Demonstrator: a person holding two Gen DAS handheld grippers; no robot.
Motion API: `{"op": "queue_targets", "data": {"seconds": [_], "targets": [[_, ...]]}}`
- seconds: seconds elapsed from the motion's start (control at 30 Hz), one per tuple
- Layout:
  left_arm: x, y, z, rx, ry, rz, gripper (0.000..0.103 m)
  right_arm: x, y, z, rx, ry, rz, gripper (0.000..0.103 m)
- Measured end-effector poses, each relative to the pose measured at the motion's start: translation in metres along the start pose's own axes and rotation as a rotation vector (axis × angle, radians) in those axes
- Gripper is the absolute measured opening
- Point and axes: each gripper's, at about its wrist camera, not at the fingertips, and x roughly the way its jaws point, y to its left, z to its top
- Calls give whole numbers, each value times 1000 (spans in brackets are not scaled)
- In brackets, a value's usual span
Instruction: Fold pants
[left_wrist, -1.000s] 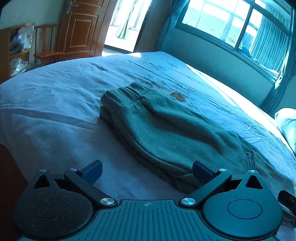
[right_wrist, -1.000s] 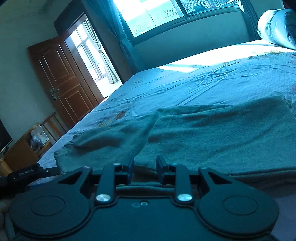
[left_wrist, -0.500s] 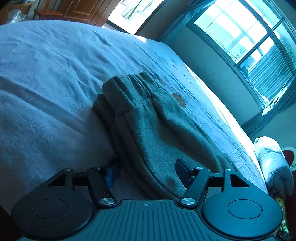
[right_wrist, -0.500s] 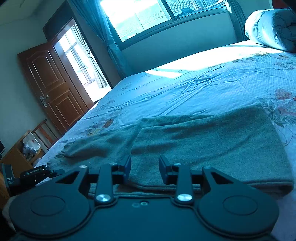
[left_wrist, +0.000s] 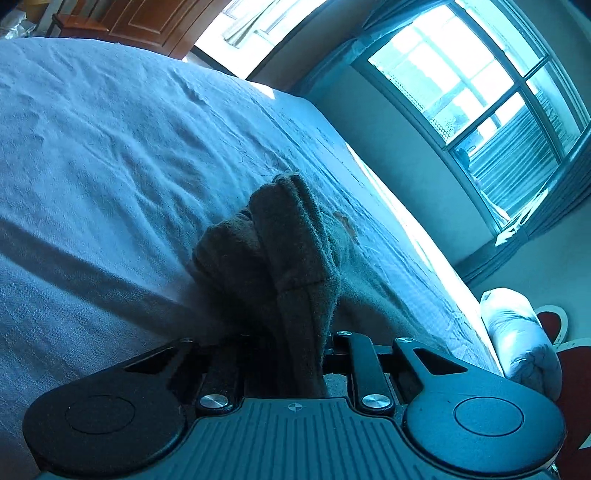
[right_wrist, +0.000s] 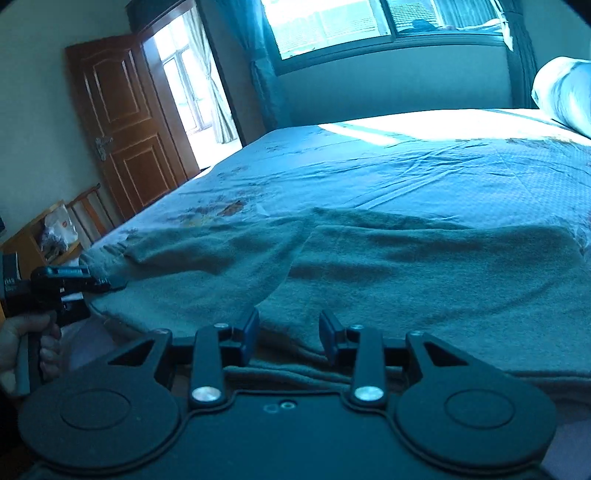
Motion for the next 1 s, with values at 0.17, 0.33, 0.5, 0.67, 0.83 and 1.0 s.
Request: {"op": "queue_targets", "data": {"seconds": [0.17,0.33,0.5,0.67,0.83,1.0], "targets": [[-5,-5,0,34,10,11,18,26,56,-19,-423,40,-231,27],[-34,-52,8,190,-69,-18,18,-49,13,-5,-173,-197,-129,58],[-52,-159,-8,395,-131,-156,18,-95,-85,-5,253,-263,-145,53],[-46,-283,-74,636,-91,-310,18,-129,-148,-18,409,-344,-250,50],[-9,-352,-168,734,116,-361,76,-167,-213,-48,657,-432,-269,54],[-20,-327,-182,672,96,-306,92,-165,-235,-57,762,-423,-96,53]]}}
